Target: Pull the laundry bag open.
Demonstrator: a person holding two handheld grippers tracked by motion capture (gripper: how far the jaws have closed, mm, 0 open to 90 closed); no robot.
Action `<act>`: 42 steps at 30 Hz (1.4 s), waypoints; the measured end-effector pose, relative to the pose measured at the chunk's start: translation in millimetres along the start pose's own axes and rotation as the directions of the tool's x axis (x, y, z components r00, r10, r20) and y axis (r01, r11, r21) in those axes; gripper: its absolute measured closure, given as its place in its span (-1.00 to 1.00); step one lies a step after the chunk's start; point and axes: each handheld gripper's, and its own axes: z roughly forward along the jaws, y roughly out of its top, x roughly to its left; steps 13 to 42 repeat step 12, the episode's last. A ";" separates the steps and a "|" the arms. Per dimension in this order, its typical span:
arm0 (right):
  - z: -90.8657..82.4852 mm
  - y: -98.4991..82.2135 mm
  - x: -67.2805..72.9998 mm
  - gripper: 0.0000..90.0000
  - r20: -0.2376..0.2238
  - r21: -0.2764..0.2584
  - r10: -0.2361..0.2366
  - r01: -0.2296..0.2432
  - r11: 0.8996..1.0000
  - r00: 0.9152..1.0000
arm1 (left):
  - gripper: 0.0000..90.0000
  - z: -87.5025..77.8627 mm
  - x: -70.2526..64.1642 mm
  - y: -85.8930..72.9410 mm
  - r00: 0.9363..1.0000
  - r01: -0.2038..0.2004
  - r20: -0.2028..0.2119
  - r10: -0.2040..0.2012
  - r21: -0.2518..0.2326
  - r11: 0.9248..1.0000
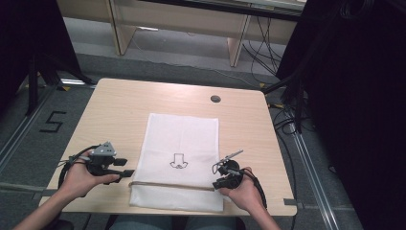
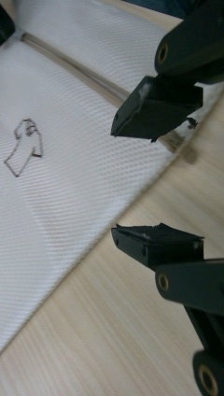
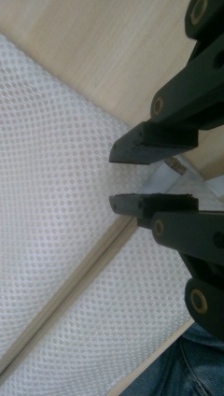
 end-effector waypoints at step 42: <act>-11.8 1.3 -4.0 0.45 0.042 -0.106 -0.006 0.011 0.994 0.999 | -0.20 7.1 1.0 -9.4 0.997 0.076 0.031 -0.074 -0.066 0.995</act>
